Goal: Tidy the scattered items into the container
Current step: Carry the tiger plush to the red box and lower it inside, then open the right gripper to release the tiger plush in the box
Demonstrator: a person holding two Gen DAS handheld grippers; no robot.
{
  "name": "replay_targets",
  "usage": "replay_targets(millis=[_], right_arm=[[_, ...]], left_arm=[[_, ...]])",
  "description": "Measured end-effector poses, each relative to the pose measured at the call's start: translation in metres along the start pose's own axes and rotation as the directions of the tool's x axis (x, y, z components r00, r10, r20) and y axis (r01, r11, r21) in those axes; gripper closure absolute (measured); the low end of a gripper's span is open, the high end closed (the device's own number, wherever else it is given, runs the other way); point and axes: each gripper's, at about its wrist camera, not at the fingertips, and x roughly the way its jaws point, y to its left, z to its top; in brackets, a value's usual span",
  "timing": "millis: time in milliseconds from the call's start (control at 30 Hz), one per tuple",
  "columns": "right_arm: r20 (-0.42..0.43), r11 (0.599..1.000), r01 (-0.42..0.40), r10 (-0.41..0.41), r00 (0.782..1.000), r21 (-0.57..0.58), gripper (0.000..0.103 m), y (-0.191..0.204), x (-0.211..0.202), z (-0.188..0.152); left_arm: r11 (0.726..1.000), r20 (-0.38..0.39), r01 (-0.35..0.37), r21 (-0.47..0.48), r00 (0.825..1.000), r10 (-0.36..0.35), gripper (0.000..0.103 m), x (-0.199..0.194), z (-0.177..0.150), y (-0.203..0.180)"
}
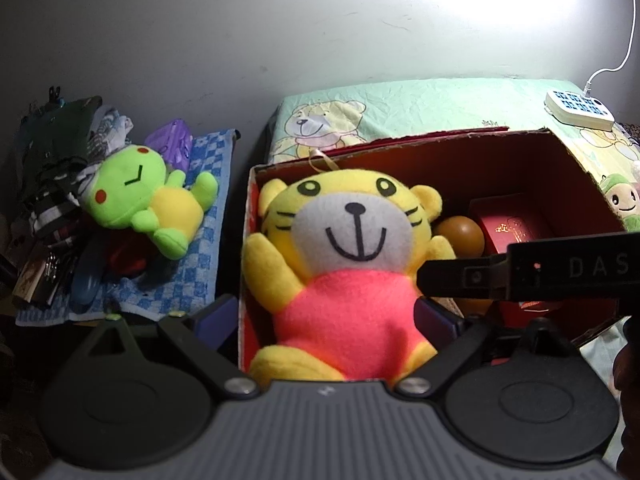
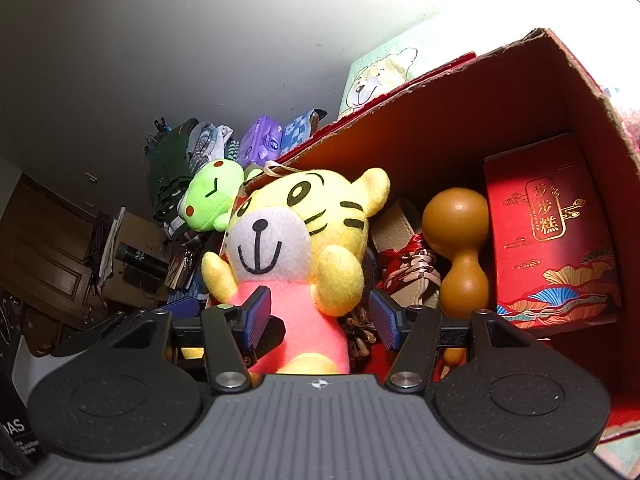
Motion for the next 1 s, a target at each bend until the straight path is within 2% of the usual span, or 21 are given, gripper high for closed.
replay_targets(millis=[233, 433, 633, 1000], right_arm=[[0.034, 0.998, 0.056, -0.055, 0.998, -0.033, 0.044, 0.002, -0.013, -0.003], [0.053, 0.992, 0.107, -0.104, 0.993, -0.062, 0.044, 0.002, -0.024, -0.009], [0.081, 0.985, 0.153, -0.147, 0.986, -0.074, 0.044, 0.000, -0.035, -0.013], [0.114, 0.967, 0.231, -0.219, 0.969, -0.109, 0.045, 0.007, -0.048, -0.018]], left_arm=[[1.000, 0.015, -0.009, -0.013, 1.000, 0.009, 0.004, -0.013, 0.000, -0.003], [0.999, -0.013, -0.034, -0.018, 0.999, 0.034, 0.003, -0.014, -0.002, -0.007], [0.998, -0.037, -0.059, -0.025, 0.998, 0.058, 0.003, -0.013, -0.004, -0.011], [0.993, -0.031, -0.118, 0.002, 0.993, 0.118, 0.003, -0.023, -0.001, -0.022]])
